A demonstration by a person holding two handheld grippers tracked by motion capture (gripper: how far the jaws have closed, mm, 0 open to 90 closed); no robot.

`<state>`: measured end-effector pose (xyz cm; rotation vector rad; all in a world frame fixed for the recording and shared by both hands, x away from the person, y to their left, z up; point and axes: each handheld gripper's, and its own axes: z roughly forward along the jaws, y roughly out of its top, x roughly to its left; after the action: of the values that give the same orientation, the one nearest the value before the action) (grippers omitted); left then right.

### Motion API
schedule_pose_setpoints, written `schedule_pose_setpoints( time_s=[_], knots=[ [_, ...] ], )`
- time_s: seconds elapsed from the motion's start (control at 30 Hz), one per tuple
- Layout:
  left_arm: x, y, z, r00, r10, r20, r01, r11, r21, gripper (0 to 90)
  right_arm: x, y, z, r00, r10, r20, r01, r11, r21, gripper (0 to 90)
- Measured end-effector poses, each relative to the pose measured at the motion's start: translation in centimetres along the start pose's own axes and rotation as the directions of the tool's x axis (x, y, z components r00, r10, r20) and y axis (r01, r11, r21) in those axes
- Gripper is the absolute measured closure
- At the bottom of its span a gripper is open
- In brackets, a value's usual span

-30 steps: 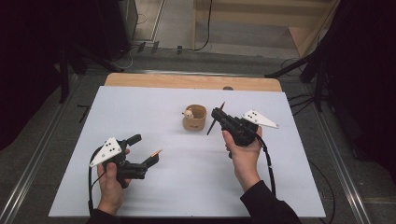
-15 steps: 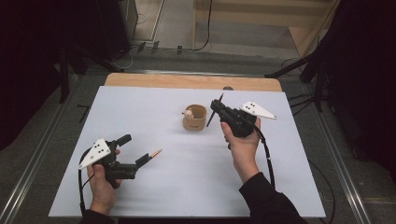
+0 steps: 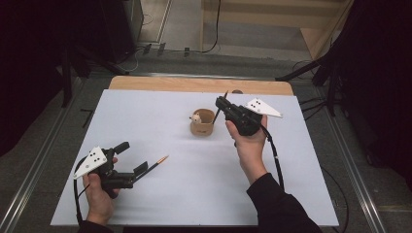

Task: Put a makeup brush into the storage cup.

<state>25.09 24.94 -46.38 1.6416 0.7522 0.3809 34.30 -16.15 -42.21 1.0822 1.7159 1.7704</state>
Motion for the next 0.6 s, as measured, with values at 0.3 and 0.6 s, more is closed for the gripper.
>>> schedule_pose_setpoints(
  time_s=[0.3,0.6],
  knots=[
    [0.3,-0.2,-0.8,0.9999,0.002,-0.013,-0.002,1.0,0.0,0.4,-0.3,-0.4,1.9,0.9975,-0.069,-0.016,0.069,0.998,-0.002,84.4],
    [0.4,-0.3,-1.0,0.9999,-0.004,-0.014,0.004,1.0,0.0,0.4,-0.8,-1.3,2.8,0.9979,-0.065,-0.002,0.065,0.998,0.026,84.3]
  ],
)
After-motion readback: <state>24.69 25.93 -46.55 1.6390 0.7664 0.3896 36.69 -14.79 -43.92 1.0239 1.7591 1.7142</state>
